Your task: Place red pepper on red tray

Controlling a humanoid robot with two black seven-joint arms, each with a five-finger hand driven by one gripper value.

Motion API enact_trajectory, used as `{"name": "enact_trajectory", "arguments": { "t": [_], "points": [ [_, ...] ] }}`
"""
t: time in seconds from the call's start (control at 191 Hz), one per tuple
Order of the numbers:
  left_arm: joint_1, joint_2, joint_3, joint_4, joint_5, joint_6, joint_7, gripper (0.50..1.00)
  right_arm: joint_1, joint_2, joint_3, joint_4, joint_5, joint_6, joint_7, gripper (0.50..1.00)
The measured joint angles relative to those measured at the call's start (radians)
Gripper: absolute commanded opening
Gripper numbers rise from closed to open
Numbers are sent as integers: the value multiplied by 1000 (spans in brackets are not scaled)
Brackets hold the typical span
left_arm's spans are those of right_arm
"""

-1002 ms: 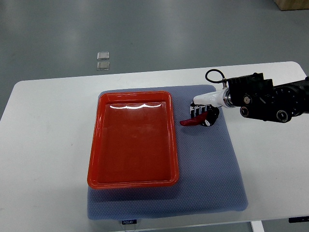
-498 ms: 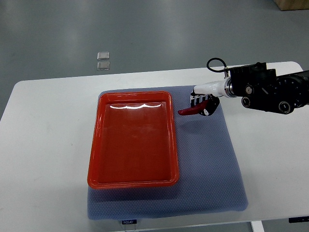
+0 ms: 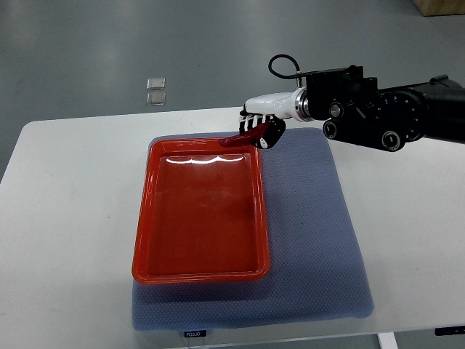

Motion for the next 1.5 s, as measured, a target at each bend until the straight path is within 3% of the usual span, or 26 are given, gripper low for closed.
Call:
{"name": "enact_trajectory", "arguments": {
  "t": [0.519,0.608,0.656,0.703,0.808,0.923,0.96,1.337,1.5],
  "points": [
    [0,0,-1,0,0,0,0,1000,-105,178,35,-108,-11,-9,5,603],
    [0,0,-1,0,0,0,0,1000,-116,188,35,-118,-11,-14,5,670],
    [0,0,-1,0,0,0,0,1000,-119,190,35,-120,-11,-19,5,766],
    [0,0,-1,0,0,0,0,1000,-121,192,35,-122,-11,-27,5,817],
    [0,0,0,0,0,0,0,1000,-122,193,35,-123,-4,-38,5,860],
    [0,0,1,0,0,0,0,1000,-122,193,35,-123,3,-39,5,872],
    [0,0,1,0,0,0,0,1000,-122,193,35,-123,4,-38,5,901],
    [0,0,0,0,0,0,0,1000,-120,173,89,-129,10,-43,6,911],
    [0,0,-1,0,0,0,0,1000,-197,117,258,-164,69,-120,33,911]
  ]
}}
